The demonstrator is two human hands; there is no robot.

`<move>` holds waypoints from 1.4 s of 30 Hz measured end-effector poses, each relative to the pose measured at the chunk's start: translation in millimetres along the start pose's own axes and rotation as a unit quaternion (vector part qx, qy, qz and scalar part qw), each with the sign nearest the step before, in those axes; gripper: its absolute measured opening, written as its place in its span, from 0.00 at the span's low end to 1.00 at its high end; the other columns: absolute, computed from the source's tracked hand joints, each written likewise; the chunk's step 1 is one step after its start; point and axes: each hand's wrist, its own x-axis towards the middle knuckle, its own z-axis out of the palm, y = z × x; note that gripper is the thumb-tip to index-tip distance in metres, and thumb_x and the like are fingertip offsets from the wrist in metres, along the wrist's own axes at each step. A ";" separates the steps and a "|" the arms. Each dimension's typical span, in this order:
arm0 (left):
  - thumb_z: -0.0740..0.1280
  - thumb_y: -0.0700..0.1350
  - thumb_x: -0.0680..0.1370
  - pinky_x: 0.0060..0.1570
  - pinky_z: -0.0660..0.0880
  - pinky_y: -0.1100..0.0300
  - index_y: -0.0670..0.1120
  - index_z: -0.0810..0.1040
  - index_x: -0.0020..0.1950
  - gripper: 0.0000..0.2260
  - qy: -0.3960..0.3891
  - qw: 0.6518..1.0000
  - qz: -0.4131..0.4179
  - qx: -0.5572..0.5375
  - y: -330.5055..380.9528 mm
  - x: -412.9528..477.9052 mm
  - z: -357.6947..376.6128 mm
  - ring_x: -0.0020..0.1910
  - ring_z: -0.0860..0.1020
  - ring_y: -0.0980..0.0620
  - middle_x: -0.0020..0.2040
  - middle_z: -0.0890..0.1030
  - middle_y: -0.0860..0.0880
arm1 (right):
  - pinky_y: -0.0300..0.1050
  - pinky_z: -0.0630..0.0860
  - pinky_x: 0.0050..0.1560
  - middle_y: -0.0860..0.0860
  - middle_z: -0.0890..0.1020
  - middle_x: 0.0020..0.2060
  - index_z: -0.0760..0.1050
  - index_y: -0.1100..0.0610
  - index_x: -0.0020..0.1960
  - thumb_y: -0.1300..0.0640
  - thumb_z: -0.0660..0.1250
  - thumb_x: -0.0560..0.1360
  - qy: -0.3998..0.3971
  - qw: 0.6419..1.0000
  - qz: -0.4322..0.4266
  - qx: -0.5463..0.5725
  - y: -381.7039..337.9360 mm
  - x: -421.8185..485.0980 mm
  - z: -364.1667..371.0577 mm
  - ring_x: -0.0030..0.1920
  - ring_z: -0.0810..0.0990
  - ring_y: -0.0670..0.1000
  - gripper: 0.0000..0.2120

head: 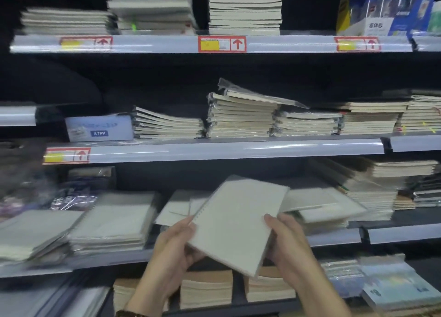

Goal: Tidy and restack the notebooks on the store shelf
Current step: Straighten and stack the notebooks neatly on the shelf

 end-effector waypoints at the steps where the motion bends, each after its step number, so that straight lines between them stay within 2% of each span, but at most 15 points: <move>1: 0.63 0.36 0.85 0.35 0.84 0.55 0.40 0.83 0.62 0.11 0.007 1.000 0.008 0.004 0.8 -0.2 -4.5 0.44 0.88 0.49 0.53 0.89 0.41 | 0.60 0.81 0.56 0.57 0.89 0.54 0.79 0.60 0.63 0.59 0.62 0.86 0.000 1.000 -0.002 0.002 2.5 0.6 6.5 0.60 0.85 0.62 0.11; 5: 0.64 0.35 0.84 0.34 0.84 0.53 0.43 0.83 0.63 0.11 0.063 0.995 0.066 -0.026 5.6 -0.8 -23.2 0.45 0.87 0.46 0.53 0.89 0.41 | 0.56 0.83 0.53 0.56 0.89 0.54 0.81 0.59 0.63 0.61 0.65 0.84 -0.033 0.999 0.001 0.008 24.7 -15.3 42.0 0.57 0.87 0.60 0.10; 9: 0.66 0.36 0.84 0.34 0.84 0.52 0.45 0.83 0.63 0.11 0.102 0.988 0.109 -0.041 10.1 2.4 -51.1 0.49 0.85 0.42 0.55 0.88 0.40 | 0.48 0.79 0.28 0.60 0.89 0.41 0.78 0.52 0.62 0.62 0.66 0.84 -0.050 0.997 -0.015 -0.062 58.3 -36.5 75.5 0.33 0.87 0.62 0.10; 12: 0.66 0.37 0.84 0.34 0.83 0.53 0.45 0.83 0.64 0.11 0.103 0.988 0.113 -0.029 17.5 1.8 -73.6 0.49 0.85 0.43 0.56 0.88 0.39 | 0.45 0.75 0.25 0.63 0.88 0.38 0.78 0.55 0.62 0.65 0.65 0.84 -0.055 0.997 -0.008 -0.057 71.2 -36.5 95.4 0.26 0.82 0.58 0.10; 15: 0.66 0.39 0.84 0.36 0.82 0.54 0.47 0.84 0.61 0.10 0.112 0.987 0.115 -0.005 22.5 2.7 -100.5 0.40 0.84 0.47 0.49 0.88 0.44 | 0.47 0.75 0.26 0.59 0.89 0.42 0.78 0.55 0.63 0.66 0.64 0.84 -0.075 0.995 0.002 -0.069 78.3 -28.3 111.8 0.29 0.83 0.58 0.11; 18: 0.65 0.36 0.83 0.37 0.73 0.55 0.48 0.85 0.62 0.14 0.139 0.983 0.115 0.031 28.4 7.0 -134.7 0.38 0.79 0.48 0.48 0.88 0.44 | 0.49 0.75 0.30 0.55 0.90 0.45 0.78 0.50 0.65 0.65 0.63 0.85 -0.100 0.987 0.008 -0.122 87.7 -18.5 133.4 0.31 0.83 0.56 0.14; 21: 0.65 0.33 0.83 0.32 0.66 0.59 0.49 0.84 0.62 0.15 0.148 0.979 0.123 0.062 39.7 9.8 -165.0 0.32 0.73 0.51 0.43 0.86 0.46 | 0.48 0.80 0.34 0.51 0.89 0.48 0.78 0.46 0.61 0.62 0.65 0.85 -0.113 0.979 0.011 -0.167 92.4 -9.4 159.8 0.31 0.84 0.52 0.12; 24: 0.68 0.34 0.82 0.26 0.66 0.62 0.50 0.83 0.62 0.14 0.177 0.965 0.152 0.121 58.2 16.9 -189.7 0.28 0.70 0.54 0.35 0.79 0.49 | 0.46 0.82 0.36 0.51 0.89 0.44 0.78 0.45 0.55 0.61 0.65 0.84 -0.124 0.974 -0.001 -0.190 94.2 1.8 191.4 0.30 0.84 0.49 0.11; 29: 0.72 0.37 0.80 0.34 0.78 0.54 0.49 0.83 0.66 0.16 0.232 0.917 0.208 0.249 86.0 39.6 -224.8 0.30 0.79 0.52 0.39 0.86 0.51 | 0.56 0.88 0.45 0.48 0.88 0.34 0.80 0.48 0.62 0.58 0.69 0.83 -0.104 0.970 -0.028 -0.216 109.2 30.5 240.4 0.34 0.87 0.51 0.10; 32: 0.74 0.39 0.79 0.33 0.83 0.54 0.43 0.82 0.66 0.16 0.274 0.887 0.190 0.320 88.0 50.6 -234.0 0.30 0.85 0.51 0.44 0.88 0.48 | 0.51 0.86 0.47 0.47 0.89 0.34 0.72 0.56 0.76 0.56 0.70 0.82 -0.092 0.960 -0.032 -0.263 123.5 42.2 256.2 0.38 0.89 0.48 0.23; 33: 0.75 0.40 0.79 0.33 0.83 0.55 0.43 0.82 0.66 0.16 0.292 0.878 0.184 0.332 85.6 52.4 -234.7 0.30 0.85 0.51 0.43 0.87 0.48 | 0.51 0.86 0.50 0.47 0.89 0.34 0.72 0.57 0.76 0.56 0.69 0.82 -0.091 0.955 -0.032 -0.280 129.1 43.6 257.7 0.39 0.89 0.47 0.24; 35: 0.75 0.43 0.78 0.38 0.84 0.53 0.44 0.83 0.63 0.14 0.325 0.852 0.181 0.369 78.7 53.4 -235.6 0.31 0.85 0.53 0.39 0.87 0.49 | 0.53 0.85 0.54 0.46 0.88 0.34 0.81 0.55 0.66 0.58 0.69 0.81 -0.083 0.942 -0.035 -0.325 140.6 43.2 256.7 0.40 0.88 0.46 0.14; 37: 0.75 0.46 0.77 0.44 0.83 0.51 0.46 0.83 0.60 0.13 0.348 0.828 0.192 0.395 72.4 52.3 -236.7 0.36 0.86 0.51 0.41 0.87 0.50 | 0.44 0.85 0.46 0.46 0.88 0.35 0.84 0.53 0.58 0.59 0.68 0.81 -0.062 0.924 -0.061 -0.372 149.2 39.2 253.2 0.38 0.86 0.43 0.09; 39: 0.75 0.46 0.77 0.49 0.81 0.50 0.46 0.83 0.60 0.13 0.360 0.816 0.208 0.403 68.5 50.1 -235.7 0.43 0.85 0.46 0.46 0.86 0.48 | 0.30 0.79 0.34 0.46 0.88 0.38 0.80 0.53 0.69 0.61 0.66 0.83 -0.054 0.922 -0.075 -0.376 155.8 35.8 250.4 0.35 0.85 0.40 0.15; 42: 0.75 0.45 0.77 0.50 0.74 0.52 0.48 0.80 0.62 0.14 0.367 0.792 0.214 0.438 65.2 44.6 -225.5 0.50 0.79 0.42 0.56 0.77 0.44 | 0.33 0.81 0.35 0.46 0.87 0.44 0.79 0.55 0.72 0.63 0.65 0.84 -0.050 0.921 -0.095 -0.374 156.6 28.7 246.3 0.36 0.86 0.38 0.17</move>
